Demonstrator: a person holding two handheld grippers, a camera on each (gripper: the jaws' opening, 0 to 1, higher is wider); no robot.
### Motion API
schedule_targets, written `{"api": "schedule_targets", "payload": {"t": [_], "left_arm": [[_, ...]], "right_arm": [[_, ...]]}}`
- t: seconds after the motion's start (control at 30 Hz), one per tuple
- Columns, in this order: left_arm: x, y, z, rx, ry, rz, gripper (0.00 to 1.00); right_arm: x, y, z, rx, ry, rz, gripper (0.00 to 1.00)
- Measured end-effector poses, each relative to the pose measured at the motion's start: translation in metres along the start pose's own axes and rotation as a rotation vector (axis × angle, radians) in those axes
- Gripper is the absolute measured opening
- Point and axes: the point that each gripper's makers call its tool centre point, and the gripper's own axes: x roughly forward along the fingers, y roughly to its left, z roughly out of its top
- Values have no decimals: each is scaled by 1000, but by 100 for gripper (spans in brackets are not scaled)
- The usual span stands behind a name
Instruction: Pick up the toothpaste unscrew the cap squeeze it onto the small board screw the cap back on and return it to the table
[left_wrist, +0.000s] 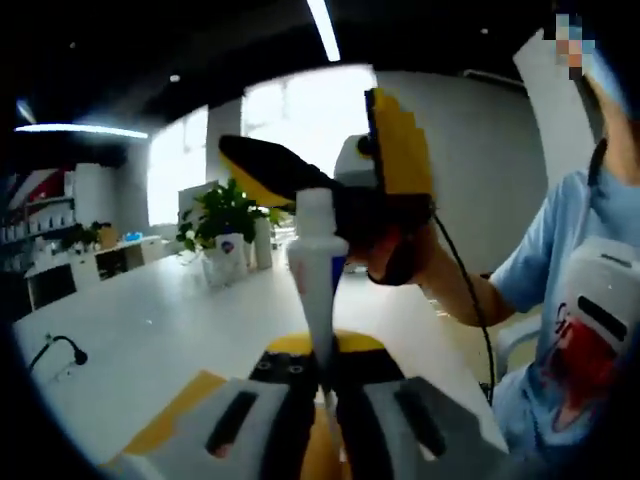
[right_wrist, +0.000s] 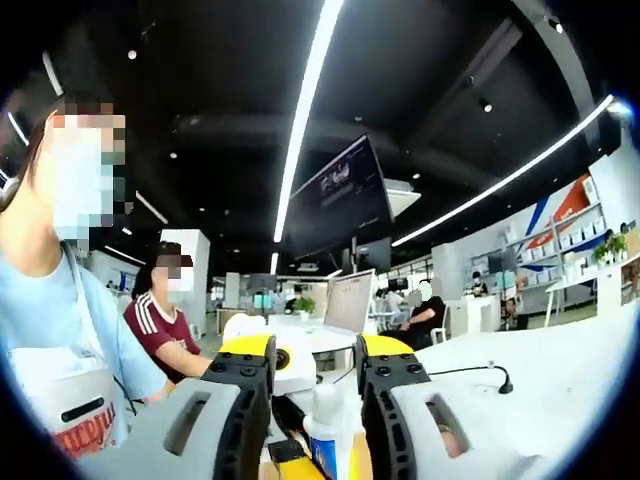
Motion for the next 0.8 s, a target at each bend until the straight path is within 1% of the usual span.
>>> {"api": "schedule_targets", "payload": {"t": [0.07, 0.1, 0.13, 0.17, 0.23, 0.3, 0.33, 0.4, 0.43, 0.47, 0.53, 0.6, 0.63, 0.7, 0.73, 0.77, 0.8], "left_arm": [[-2, 3, 4, -57, -39, 31, 3], [-4, 6, 6, -67, -55, 52, 3], [-5, 7, 6, -62, -57, 65, 3], [-6, 8, 6, -53, -56, 82, 3], [-8, 12, 5, -19, -45, 126, 3], [-8, 14, 4, 4, -30, 163, 3], [-8, 14, 3, 17, -25, 175, 3], [-7, 15, 4, 18, -22, 200, 3], [-7, 16, 3, 15, -20, 215, 3], [-8, 18, 3, 11, -21, 228, 3], [-8, 22, 3, -5, -24, 254, 3], [-8, 25, 2, -13, -25, 276, 3], [-8, 27, 2, -9, -20, 295, 3], [-8, 31, 0, 7, -2, 333, 3], [-8, 31, 0, 12, -1, 343, 3], [-6, 30, 0, 14, -3, 344, 3], [-6, 30, 1, 14, -6, 344, 3]], "right_arm": [[-1, 0, 5, 26, -20, -49, 56], [-2, -1, 6, 34, -25, -66, 60], [-3, -4, 8, 36, -27, -87, 63], [-4, -6, 8, 32, -23, -101, 65], [-8, -15, 2, -1, 17, -169, 68], [-9, -22, -4, -42, 62, -215, 74], [-10, -26, -6, -37, 72, -242, 77], [-10, -29, -8, -5, 63, -275, 86], [-10, -33, -10, 14, 67, -306, 91], [-9, -35, -10, 7, 68, -317, 98], [-10, -37, -10, -1, 60, -343, 99], [-9, -36, -7, -11, 49, -345, 99], [-9, -38, -5, -1, 36, -363, 99], [-8, -35, -3, -12, 27, -371, 99], [-8, -35, 0, -37, 7, -382, 99], [-8, -36, 0, -68, 5, -394, 99], [-7, -35, -3, -100, 30, -383, 99]]}}
